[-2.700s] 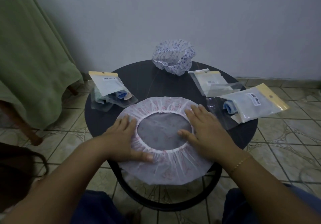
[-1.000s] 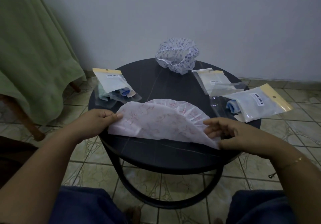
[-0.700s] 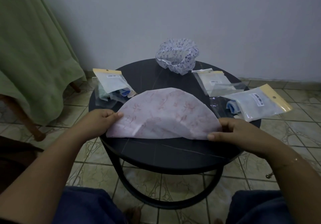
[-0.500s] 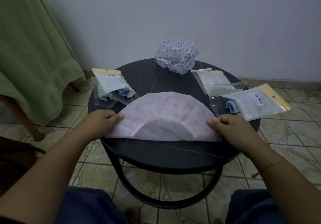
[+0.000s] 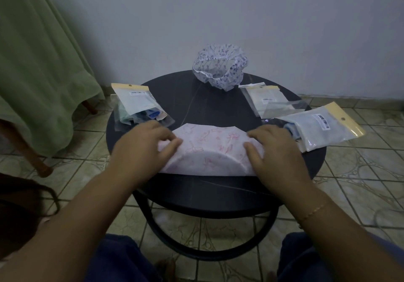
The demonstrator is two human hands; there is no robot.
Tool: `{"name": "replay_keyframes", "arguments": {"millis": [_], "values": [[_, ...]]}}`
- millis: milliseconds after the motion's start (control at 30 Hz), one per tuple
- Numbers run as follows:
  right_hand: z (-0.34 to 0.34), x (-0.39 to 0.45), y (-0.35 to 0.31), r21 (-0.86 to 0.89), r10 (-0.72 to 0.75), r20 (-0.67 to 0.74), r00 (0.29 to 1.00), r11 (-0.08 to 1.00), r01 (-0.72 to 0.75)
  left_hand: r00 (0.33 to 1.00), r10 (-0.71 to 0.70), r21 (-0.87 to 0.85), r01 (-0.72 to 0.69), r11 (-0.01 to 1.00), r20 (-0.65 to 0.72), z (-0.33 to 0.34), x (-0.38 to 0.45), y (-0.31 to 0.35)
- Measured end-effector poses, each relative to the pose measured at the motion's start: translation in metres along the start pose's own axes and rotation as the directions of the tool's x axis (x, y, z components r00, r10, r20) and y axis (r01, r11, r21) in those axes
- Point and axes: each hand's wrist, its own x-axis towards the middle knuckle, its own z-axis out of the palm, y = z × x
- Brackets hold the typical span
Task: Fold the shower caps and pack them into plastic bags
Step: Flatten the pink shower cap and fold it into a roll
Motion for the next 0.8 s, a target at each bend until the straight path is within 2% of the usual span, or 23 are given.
{"name": "replay_keyframes", "arguments": {"millis": [67,133,233,367,533,800], "values": [[0.010,0.001,-0.012,0.010,-0.109,0.066,0.992,0.994,0.109,0.973,0.225,-0.059,-0.223,0.973,0.042,0.009,-0.002,0.017],[0.023,0.004,-0.021,-0.020,-0.164,0.214,0.963,0.985,0.172,0.932,0.347,-0.051,-0.343,0.938,0.103,0.026,0.000,0.025],[0.039,0.012,-0.021,-0.088,-0.109,0.402,0.909,0.984,0.157,0.917,0.249,-0.026,-0.254,0.967,0.313,0.046,0.008,0.030],[0.050,0.016,-0.015,-0.148,0.000,0.536,0.844,0.984,0.094,0.876,0.115,0.071,-0.167,0.983,0.468,0.064,0.016,0.025],[0.058,0.016,-0.009,-0.153,0.017,0.556,0.831,0.985,0.082,0.869,0.088,0.087,-0.148,0.985,0.487,0.072,0.016,0.022],[0.053,0.016,-0.002,-0.126,0.023,0.586,0.810,0.990,0.063,0.845,-0.012,0.075,-0.033,0.997,0.534,0.059,0.011,-0.008]]}}
